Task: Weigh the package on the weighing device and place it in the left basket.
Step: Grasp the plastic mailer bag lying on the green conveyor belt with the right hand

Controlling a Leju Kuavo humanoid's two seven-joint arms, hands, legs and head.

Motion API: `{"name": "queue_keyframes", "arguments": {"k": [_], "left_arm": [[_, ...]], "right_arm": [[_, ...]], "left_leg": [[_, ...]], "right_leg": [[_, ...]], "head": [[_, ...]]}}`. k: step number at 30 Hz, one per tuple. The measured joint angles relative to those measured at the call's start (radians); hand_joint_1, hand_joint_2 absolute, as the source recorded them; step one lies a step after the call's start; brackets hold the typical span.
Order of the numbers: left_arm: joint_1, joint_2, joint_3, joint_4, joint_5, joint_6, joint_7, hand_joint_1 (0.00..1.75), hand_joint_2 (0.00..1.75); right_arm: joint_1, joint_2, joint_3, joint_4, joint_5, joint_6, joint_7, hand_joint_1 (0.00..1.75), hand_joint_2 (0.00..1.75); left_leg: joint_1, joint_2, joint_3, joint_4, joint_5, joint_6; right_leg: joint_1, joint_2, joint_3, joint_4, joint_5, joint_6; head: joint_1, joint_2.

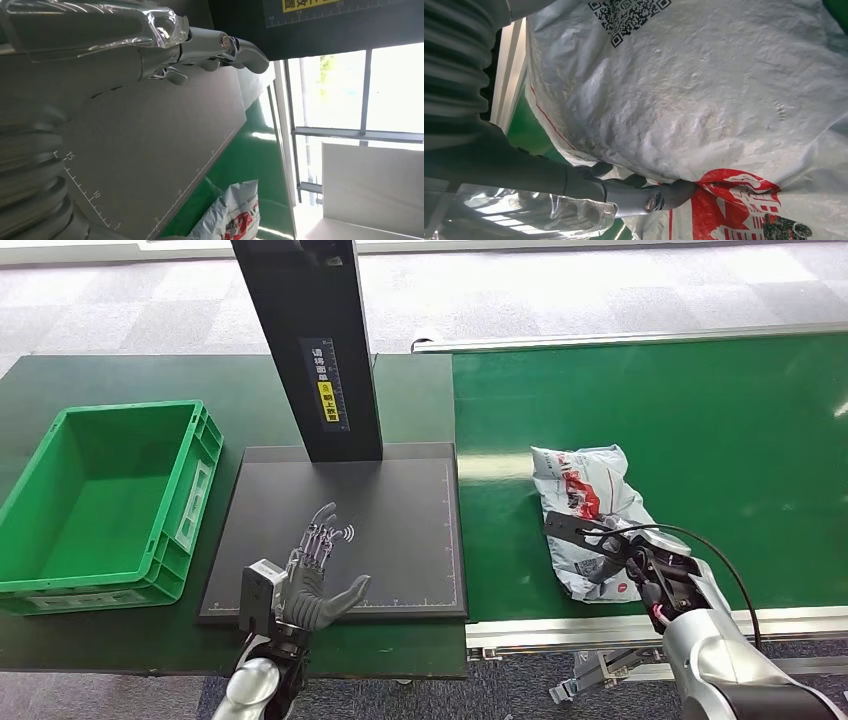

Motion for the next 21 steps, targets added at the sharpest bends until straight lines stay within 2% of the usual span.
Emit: {"name": "queue_keyframes", "arguments": {"k": [4, 8, 12, 18, 21], "left_arm": [[-0.004, -0.002, -0.002, 0.01, 0.0, 0.002, 0.0, 0.0, 1.75], [-0.006, -0.002, -0.003, 0.017, 0.0, 0.003, 0.0, 0.0, 1.75], [-0.004, -0.002, -0.002, 0.017, 0.002, 0.004, 0.002, 0.0, 1.75], [0.036, 0.001, 0.002, -0.029, 0.003, 0.003, 0.013, 0.0, 1.75], [0.049, 0.002, 0.004, -0.049, 0.002, 0.003, 0.015, 0.0, 1.75]], "right_arm": [[-0.005, -0.004, 0.013, 0.011, 0.001, 0.0, 0.0, 0.0, 1.75], [-0.008, -0.005, 0.019, 0.017, 0.001, 0.0, 0.0, 1.73, 1.75], [-0.01, -0.005, 0.024, 0.019, 0.001, -0.035, -0.002, 1.75, 1.75], [-0.003, 0.001, 0.003, -0.004, -0.097, -0.236, -0.034, 1.75, 1.75], [-0.001, 0.008, -0.018, -0.024, -0.149, -0.26, -0.07, 1.75, 1.75]], "left_leg": [[0.0, 0.0, 0.0, 0.0, 0.0, 0.0], [0.0, 0.0, 0.0, 0.0, 0.0, 0.0], [0.0, 0.0, 0.0, 0.0, 0.0, 0.0], [0.0, 0.0, -0.001, 0.0, 0.0, 0.0], [0.0, 0.0, -0.001, 0.0, 0.0, 0.0]], "right_leg": [[0.0, 0.0, 0.0, 0.0, 0.0, 0.0], [0.0, 0.0, 0.0, 0.0, 0.0, 0.0], [0.0, 0.0, 0.001, 0.0, 0.0, 0.0], [0.0, 0.0, 0.0, 0.0, 0.0, 0.0], [0.0, 0.0, 0.0, 0.0, 0.0, 0.0]], "head": [[0.0, 0.0], [0.0, 0.0], [0.0, 0.0], [0.0, 0.0], [0.0, 0.0]]}}
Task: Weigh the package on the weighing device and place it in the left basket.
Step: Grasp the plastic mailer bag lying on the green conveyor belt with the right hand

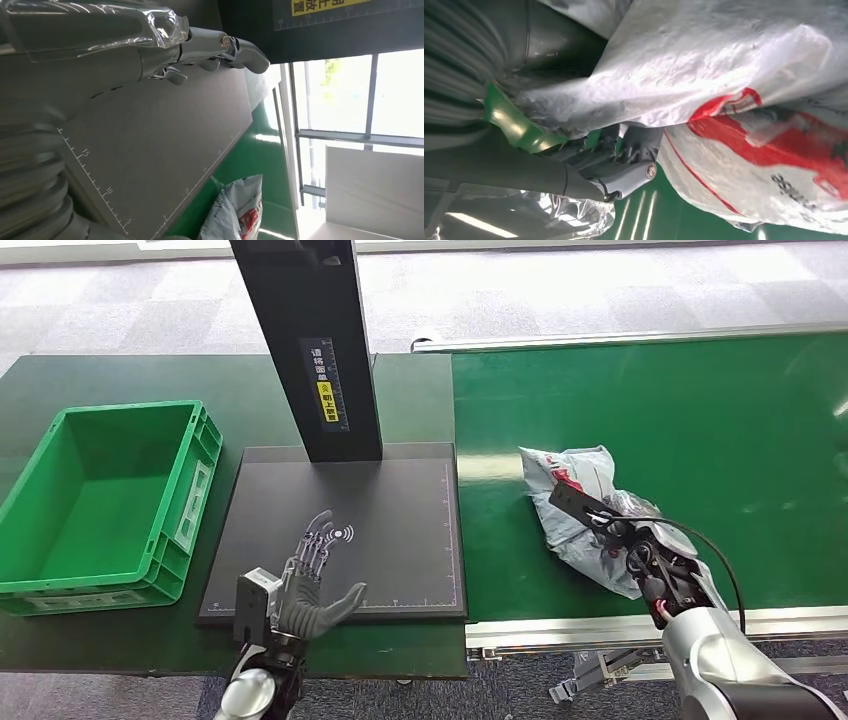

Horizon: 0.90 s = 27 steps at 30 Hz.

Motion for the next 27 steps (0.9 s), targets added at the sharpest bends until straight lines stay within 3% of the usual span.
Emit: {"name": "queue_keyframes", "arguments": {"k": [5, 27], "left_arm": [[0.006, 0.004, 0.004, -0.016, 0.0, 0.0, 0.0, 0.0, 1.75], [0.016, 0.008, 0.016, -0.027, 0.0, 0.0, 0.0, 0.0, 1.75]], "right_arm": [[0.001, 0.009, -0.017, -0.025, -0.031, -0.032, -0.071, 1.75, 1.75], [0.003, 0.024, -0.03, -0.04, -0.037, -0.035, -0.082, 1.75, 1.75]], "left_leg": [[0.0, 0.0, 0.0, 0.0, 0.0, 0.0], [0.0, 0.0, -0.001, 0.0, 0.0, 0.0]], "right_leg": [[0.0, 0.0, 0.0, 0.0, 0.0, 0.0], [0.0, 0.0, -0.001, 0.0, 0.0, 0.0]], "head": [[0.0, 0.0], [0.0, 0.0]]}}
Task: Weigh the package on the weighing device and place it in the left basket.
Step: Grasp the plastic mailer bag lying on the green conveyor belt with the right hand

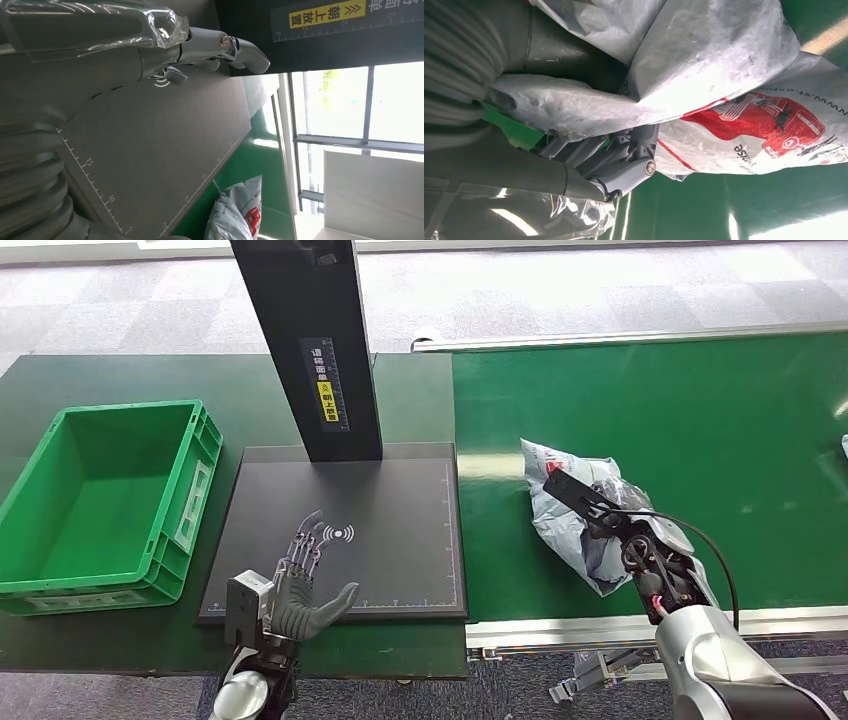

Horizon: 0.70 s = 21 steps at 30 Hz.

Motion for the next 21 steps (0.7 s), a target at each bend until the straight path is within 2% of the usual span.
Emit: {"name": "queue_keyframes", "arguments": {"k": [4, 8, 11, 13, 15, 16, 18, 21], "left_arm": [[0.002, 0.0, 0.002, -0.003, 0.0, 0.001, -0.005, 0.0, 1.75], [0.003, 0.0, 0.01, -0.008, 0.003, 0.031, -0.036, 0.0, 1.75], [0.005, -0.006, 0.022, -0.025, 0.002, 0.161, -0.122, 0.0, 1.75], [0.005, -0.009, 0.029, -0.049, 0.023, 0.26, -0.171, 0.0, 1.75], [0.004, -0.008, 0.037, -0.076, 0.056, 0.337, -0.191, 0.0, 1.75], [0.001, -0.007, 0.04, -0.086, 0.066, 0.361, -0.19, 0.0, 1.75], [-0.011, -0.002, 0.047, -0.103, 0.07, 0.387, -0.181, 0.0, 1.75], [-0.025, 0.004, 0.057, -0.114, 0.066, 0.4, -0.173, 0.0, 1.75]], "right_arm": [[0.005, 0.005, -0.001, -0.015, -0.027, -0.062, -0.062, 1.75, 1.75], [0.027, 0.023, -0.001, -0.074, -0.063, -0.238, -0.153, 1.75, 1.75], [0.07, 0.039, 0.001, -0.152, -0.077, -0.446, -0.26, 1.75, 1.75], [0.106, 0.054, 0.017, -0.226, -0.122, -0.568, -0.367, 1.75, 1.75], [0.142, 0.086, 0.068, -0.325, -0.177, -0.647, -0.493, 1.75, 1.75], [0.157, 0.109, 0.107, -0.375, -0.179, -0.668, -0.529, 1.75, 1.75], [0.175, 0.159, 0.2, -0.458, -0.156, -0.685, -0.536, 1.75, 1.75], [0.186, 0.203, 0.304, -0.539, -0.163, -0.687, -0.525, 1.75, 1.75]], "left_leg": [[0.0, 0.0, 0.0, 0.0, 0.0, 0.0], [0.0, 0.0, -0.001, 0.0, 0.0, 0.0], [0.0, 0.0, -0.001, 0.0, 0.0, 0.0], [0.0, 0.0, -0.003, 0.0, 0.0, 0.0], [0.001, 0.004, -0.004, -0.001, 0.0, 0.0], [0.001, 0.008, -0.003, -0.001, 0.0, 0.0], [0.001, 0.012, -0.002, -0.001, 0.0, -0.001], [0.002, 0.007, -0.003, -0.001, 0.001, -0.002]], "right_leg": [[0.0, 0.0, 0.0, 0.0, 0.0, 0.0], [0.0, 0.0, -0.001, 0.0, 0.0, 0.0], [0.0, 0.0, -0.001, 0.0, 0.0, 0.0], [0.001, 0.0, -0.001, 0.001, 0.0, 0.0], [0.001, 0.003, -0.003, 0.001, 0.0, -0.001], [0.001, 0.006, -0.004, 0.001, 0.001, -0.001], [0.002, 0.01, -0.007, 0.001, 0.001, -0.002], [0.002, 0.005, -0.007, 0.001, 0.001, -0.003]], "head": [[0.0, 0.0], [0.0, 0.0], [0.0, 0.0], [0.0, 0.0], [0.0, 0.0], [0.0, 0.0], [-0.001, 0.0], [-0.001, 0.0]]}}
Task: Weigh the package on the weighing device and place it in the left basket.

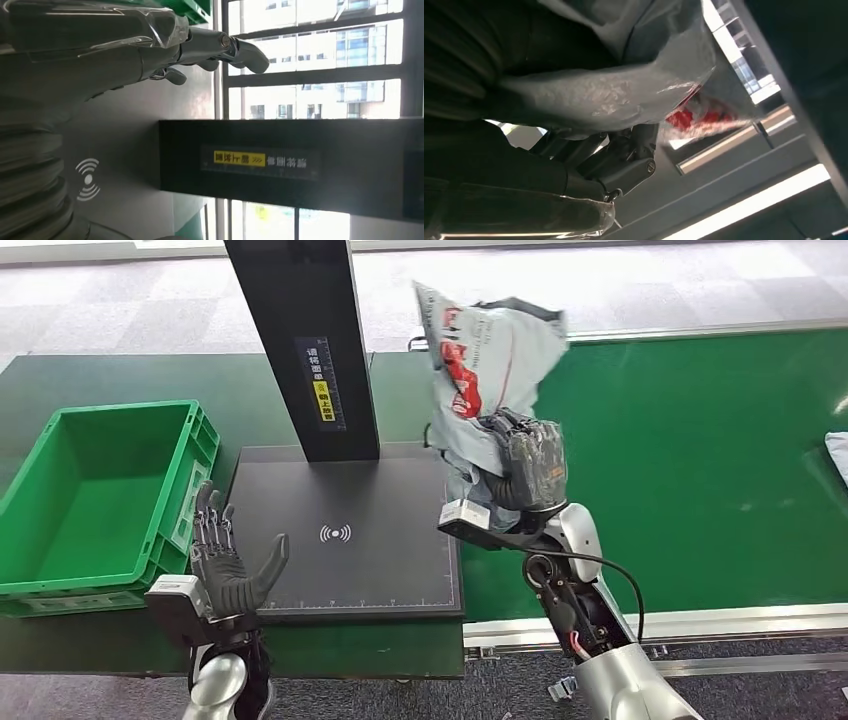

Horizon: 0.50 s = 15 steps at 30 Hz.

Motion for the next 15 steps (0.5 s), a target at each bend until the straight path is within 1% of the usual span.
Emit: {"name": "queue_keyframes", "arguments": {"k": [3, 8, 10, 15], "left_arm": [[-0.007, 0.008, 0.014, -0.002, -0.002, 0.002, 0.005, 0.0, 1.75], [-0.034, 0.016, 0.032, -0.002, 0.0, 0.002, 0.016, 0.0, 1.75], [-0.042, 0.017, 0.039, -0.002, 0.013, 0.004, 0.017, 0.0, 1.75], [-0.059, 0.014, 0.066, 0.0, 0.082, 0.035, 0.004, 0.0, 1.75]], "right_arm": [[0.0, 0.02, 0.059, -0.029, -0.033, 0.0, -0.022, 1.75, 1.75], [-0.022, 0.066, 0.158, -0.013, -0.069, 0.017, -0.032, 1.75, 1.75], [-0.042, 0.088, 0.206, 0.014, -0.08, 0.065, -0.025, 1.75, 1.75], [-0.071, 0.138, 0.331, 0.13, -0.077, 0.236, 0.003, 1.75, 1.75]], "left_leg": [[0.0, -0.002, -0.002, 0.0, 0.001, 0.0], [-0.001, -0.002, -0.002, 0.0, 0.001, 0.0], [-0.001, -0.002, -0.002, 0.0, 0.001, 0.0], [0.0, -0.003, -0.003, 0.0, 0.001, 0.0]], "right_leg": [[0.0, -0.002, 0.0, 0.0, 0.0, 0.0], [-0.001, -0.002, 0.0, 0.0, 0.001, 0.001], [-0.001, -0.002, 0.0, 0.0, 0.001, 0.001], [0.0, -0.002, -0.001, 0.0, 0.001, 0.0]], "head": [[0.0, 0.0], [0.0, 0.0], [0.0, 0.0], [0.0, 0.0]]}}
